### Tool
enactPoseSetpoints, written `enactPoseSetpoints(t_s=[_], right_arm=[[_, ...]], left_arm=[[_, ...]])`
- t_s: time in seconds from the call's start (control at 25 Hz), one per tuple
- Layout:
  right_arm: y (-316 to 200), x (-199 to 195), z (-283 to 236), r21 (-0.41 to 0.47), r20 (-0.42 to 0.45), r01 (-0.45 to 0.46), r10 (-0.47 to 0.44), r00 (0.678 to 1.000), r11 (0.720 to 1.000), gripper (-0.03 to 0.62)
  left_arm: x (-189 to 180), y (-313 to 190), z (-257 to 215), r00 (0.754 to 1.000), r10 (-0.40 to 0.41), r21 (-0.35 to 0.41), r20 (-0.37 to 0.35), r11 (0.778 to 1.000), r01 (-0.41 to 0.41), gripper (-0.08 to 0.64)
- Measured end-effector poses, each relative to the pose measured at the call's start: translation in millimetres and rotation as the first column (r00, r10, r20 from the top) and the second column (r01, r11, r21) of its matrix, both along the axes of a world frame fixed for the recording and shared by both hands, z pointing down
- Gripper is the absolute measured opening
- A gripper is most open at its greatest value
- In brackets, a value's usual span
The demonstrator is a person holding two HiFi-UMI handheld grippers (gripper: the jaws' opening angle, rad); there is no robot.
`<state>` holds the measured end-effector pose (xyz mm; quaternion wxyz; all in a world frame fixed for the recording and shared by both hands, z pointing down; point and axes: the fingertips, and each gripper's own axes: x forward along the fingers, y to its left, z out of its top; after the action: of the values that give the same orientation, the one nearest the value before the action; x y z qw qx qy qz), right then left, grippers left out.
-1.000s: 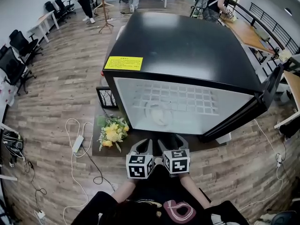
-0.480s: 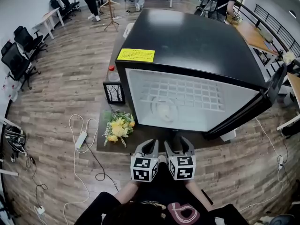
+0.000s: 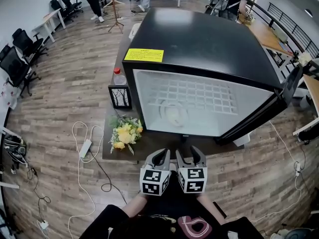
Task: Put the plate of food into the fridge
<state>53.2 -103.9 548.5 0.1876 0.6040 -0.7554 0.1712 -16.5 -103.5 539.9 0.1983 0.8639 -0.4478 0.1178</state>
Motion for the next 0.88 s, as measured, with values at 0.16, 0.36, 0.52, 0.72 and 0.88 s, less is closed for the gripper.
enactPoseSetpoints(t_s=[0.16,0.36,0.52,0.72,0.88], right_arm=[[4.1,-0.5,-1.2,0.008,-0.002,-0.010,0.010,1.000,1.000,0.192],[6.8,-2.4,-1.1,0.011,0.008,-0.016,0.016,1.000,1.000,0.170],[9.5,-3.4,0.8,0.007,-0.004,-0.017,0.017,1.000,1.000,0.109],[10.8,-1.8,-0.4,0.024,-0.026,-0.036,0.037,0.999,0.999,0.055],[8.9,3.2,-3.8,0.046,-0.061,-0.061,0.064,0.996,0.997,0.017]], left_arm=[[-1.5,0.1,-3.3,1.000,-0.004,0.006,-0.004,1.000,0.004,0.008],[-1.3,4.8,-4.6,1.000,0.006,0.024,0.012,1.000,-0.007,0.008],[0.7,8.4,-5.2,0.999,0.019,0.047,0.031,0.999,-0.021,0.008],[-1.4,8.6,-4.0,1.000,0.012,0.034,0.016,0.999,-0.013,0.008],[-0.7,9.2,-3.9,1.000,0.017,0.038,0.021,0.999,-0.018,0.008]])
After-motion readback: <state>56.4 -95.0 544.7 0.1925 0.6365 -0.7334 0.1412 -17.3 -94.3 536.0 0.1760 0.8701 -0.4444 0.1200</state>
